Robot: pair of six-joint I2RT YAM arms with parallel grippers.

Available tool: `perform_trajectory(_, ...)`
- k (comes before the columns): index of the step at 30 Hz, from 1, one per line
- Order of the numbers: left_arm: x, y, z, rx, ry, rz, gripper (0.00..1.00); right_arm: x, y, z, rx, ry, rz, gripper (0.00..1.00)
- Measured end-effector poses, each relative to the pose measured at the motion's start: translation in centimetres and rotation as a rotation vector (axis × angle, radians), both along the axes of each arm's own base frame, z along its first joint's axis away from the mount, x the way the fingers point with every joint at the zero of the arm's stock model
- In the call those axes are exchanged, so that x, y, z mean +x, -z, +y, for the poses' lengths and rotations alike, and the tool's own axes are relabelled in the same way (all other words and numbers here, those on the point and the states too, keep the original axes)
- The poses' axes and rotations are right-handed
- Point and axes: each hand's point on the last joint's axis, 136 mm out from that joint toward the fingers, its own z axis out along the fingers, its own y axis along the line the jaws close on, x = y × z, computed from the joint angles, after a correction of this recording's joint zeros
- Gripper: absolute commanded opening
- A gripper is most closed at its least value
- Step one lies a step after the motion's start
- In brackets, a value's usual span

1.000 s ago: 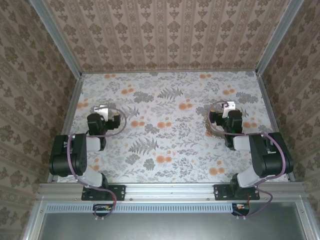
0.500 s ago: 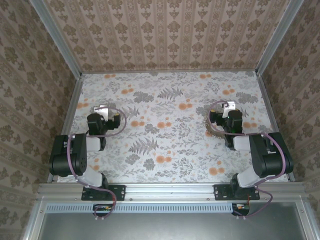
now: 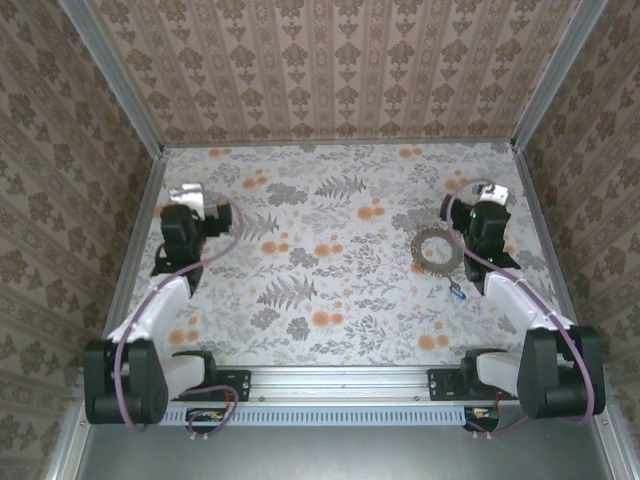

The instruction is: Put the keys on the keyring

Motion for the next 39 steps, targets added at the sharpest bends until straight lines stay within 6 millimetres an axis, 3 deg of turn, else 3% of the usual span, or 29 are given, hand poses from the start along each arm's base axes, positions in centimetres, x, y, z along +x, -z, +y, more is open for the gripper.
perform_trajectory(2,-0.7,-4.2,1.2,-0.05,-0.077,-0.033,1.0,-0.3,-0.5,-0.1,0.089,0.04,0.034,0.91)
perform_trajectory(5,-2.2,-6.1,2.6,-0.118,-0.158,0.006,1.0,-1.6,2.1,0.3,0.209,0.096,0.193,0.82)
perform_trajectory(7,-2.9,-4.7,2.9,-0.148,-0.167,0.075,1.0,-2.8,4.5,0.6,0.263,0.123,0.32,0.79)
perform_trajectory(10,-3.3,-0.4,1.6,-0.183,-0.118,0.223,1.0,-5.7,8.2,1.5,0.333,0.149,0.512,0.78)
perform_trajectory(13,-3.6,3.5,-0.3,-0.201,-0.051,0.35,1.0,-7.9,10.2,2.2,0.373,0.156,0.638,0.78)
perform_trajectory(15,-3.9,5.0,-1.5,-0.217,-0.003,0.412,1.0,-8.8,11.5,2.5,0.386,0.159,0.715,0.72)
perform_trajectory(17,-3.9,5.5,-2.3,-0.232,0.031,0.431,1.0,-9.1,12.9,2.6,0.391,0.162,0.792,0.67)
perform_trajectory(21,-3.9,5.7,-2.9,-0.243,0.053,0.442,1.0,-8.9,15.2,2.5,0.377,0.168,0.908,0.69)
perform_trajectory(27,-3.9,6.3,-3.8,-0.238,0.076,0.462,1.0,-7.0,16.2,2.0,0.312,0.143,0.987,0.72)
perform_trajectory(39,-4.0,7.4,-5.0,-0.243,0.091,0.5,1.0,-6.5,18.0,4.3,0.221,-0.041,1.081,0.55)
